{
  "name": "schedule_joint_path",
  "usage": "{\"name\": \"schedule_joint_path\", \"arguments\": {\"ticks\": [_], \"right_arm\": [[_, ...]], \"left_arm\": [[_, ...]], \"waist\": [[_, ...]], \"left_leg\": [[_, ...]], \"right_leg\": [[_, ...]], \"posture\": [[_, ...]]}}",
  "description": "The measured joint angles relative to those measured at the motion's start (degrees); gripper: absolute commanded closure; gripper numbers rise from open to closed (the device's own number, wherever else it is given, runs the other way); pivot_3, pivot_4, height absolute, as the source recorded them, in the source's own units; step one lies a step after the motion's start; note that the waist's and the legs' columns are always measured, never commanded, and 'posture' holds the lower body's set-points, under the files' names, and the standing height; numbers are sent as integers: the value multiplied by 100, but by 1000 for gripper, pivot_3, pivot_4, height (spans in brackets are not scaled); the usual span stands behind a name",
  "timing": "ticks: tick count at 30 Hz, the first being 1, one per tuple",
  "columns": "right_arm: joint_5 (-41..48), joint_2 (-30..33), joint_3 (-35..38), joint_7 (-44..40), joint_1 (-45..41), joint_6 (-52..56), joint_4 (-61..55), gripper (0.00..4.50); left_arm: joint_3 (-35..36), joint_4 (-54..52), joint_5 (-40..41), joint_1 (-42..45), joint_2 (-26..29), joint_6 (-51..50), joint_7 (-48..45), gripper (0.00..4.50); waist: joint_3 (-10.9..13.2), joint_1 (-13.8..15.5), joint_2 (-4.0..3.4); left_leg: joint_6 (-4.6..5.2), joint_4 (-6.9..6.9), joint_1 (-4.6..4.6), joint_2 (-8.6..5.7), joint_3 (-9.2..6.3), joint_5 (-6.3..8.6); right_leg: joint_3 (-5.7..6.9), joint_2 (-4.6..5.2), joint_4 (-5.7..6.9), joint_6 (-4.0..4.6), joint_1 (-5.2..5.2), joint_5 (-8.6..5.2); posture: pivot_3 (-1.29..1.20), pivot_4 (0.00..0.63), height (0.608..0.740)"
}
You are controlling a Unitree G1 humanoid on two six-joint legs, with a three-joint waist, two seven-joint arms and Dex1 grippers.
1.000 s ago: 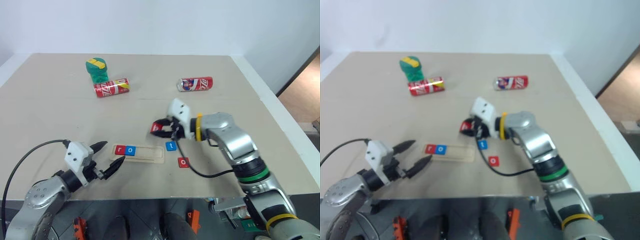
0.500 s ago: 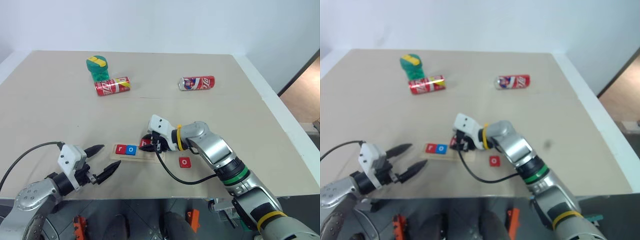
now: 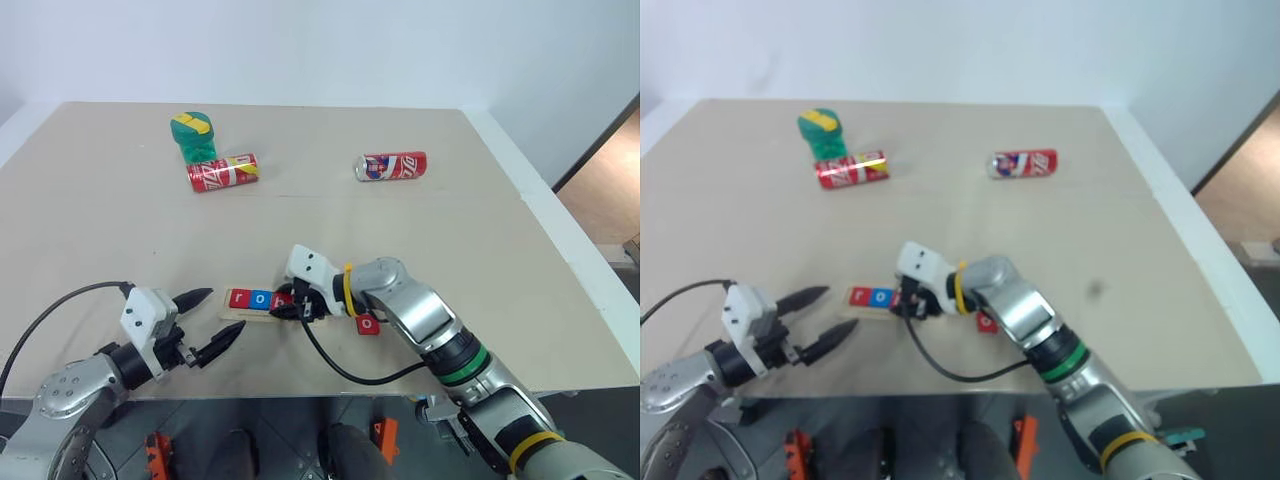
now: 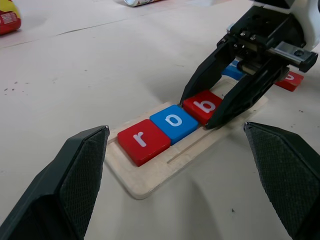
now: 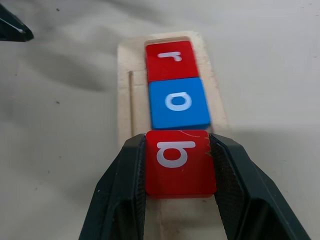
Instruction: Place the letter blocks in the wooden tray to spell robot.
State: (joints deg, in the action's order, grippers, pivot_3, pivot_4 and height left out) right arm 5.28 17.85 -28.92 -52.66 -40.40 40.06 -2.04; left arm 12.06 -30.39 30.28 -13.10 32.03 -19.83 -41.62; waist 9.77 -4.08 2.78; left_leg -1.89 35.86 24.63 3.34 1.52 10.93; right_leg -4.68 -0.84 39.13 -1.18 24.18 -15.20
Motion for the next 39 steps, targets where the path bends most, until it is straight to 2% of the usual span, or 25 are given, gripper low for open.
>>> {"name": "schedule_joint_path", "arguments": {"ticks": [18, 19, 20, 24, 25, 26, 37, 39], "right_arm": [[-59, -142, 15, 142, 22, -264, 215, 2962], [-54, -150, 20, 140, 21, -264, 222, 2183], [-51, -153, 20, 137, 21, -262, 226, 1968], [-30, -163, 35, 138, 16, -235, 226, 398], [-29, -163, 36, 141, 15, -219, 226, 116], [-26, -167, 39, 149, 14, -192, 226, 45], [284, -244, 429, 292, -6, 376, -169, 45], [397, -245, 539, 333, -22, 550, -367, 567]], "left_arm": [[-66, 0, -41, 4, 5, -4, 20, 0], [-70, 0, -42, 4, 5, -6, 22, 0], [-75, 0, -42, 4, 5, -7, 23, 0], [-83, 0, -42, -2, 8, -9, 23, 0], [-83, 0, -42, -3, 10, -9, 23, 0], [-83, 0, -42, -4, 12, -9, 22, 0], [-83, 1, -48, 0, 48, -8, 3, 0], [-83, 1, -47, 15, 53, -8, -5, 0]], "waist": [[0, -1, 0], [0, -1, 0], [0, -1, 0], [0, -1, 0], [0, 0, 0], [0, 0, 0], [0, 0, -1], [0, 0, -1]], "left_leg": [[-1, 13, -10, 25, 1, -4], [-1, 13, -10, 26, 1, -4], [-1, 13, -10, 27, 1, -4], [-1, 14, -10, 26, 1, -4], [-1, 14, -9, 26, 1, -4], [-1, 14, -9, 26, 1, -4], [-1, 12, -8, 27, 0, -4], [-1, 12, -8, 27, 0, -4]], "right_leg": [[10, -20, 4, 1, -5, 7], [10, -21, 5, 2, -5, 8], [10, -21, 5, 2, -5, 8], [10, -21, 5, 2, -5, 8], [10, -21, 5, 2, -5, 8], [10, -21, 5, 2, -5, 8], [10, -21, 5, 2, -4, 7], [10, -21, 5, 2, -4, 7]], "posture": [[0, 150, 740], [0, 150, 740], [0, 150, 740], [0, 150, 740], [0, 150, 740], [0, 150, 740], [0, 150, 740], [0, 150, 740]]}}
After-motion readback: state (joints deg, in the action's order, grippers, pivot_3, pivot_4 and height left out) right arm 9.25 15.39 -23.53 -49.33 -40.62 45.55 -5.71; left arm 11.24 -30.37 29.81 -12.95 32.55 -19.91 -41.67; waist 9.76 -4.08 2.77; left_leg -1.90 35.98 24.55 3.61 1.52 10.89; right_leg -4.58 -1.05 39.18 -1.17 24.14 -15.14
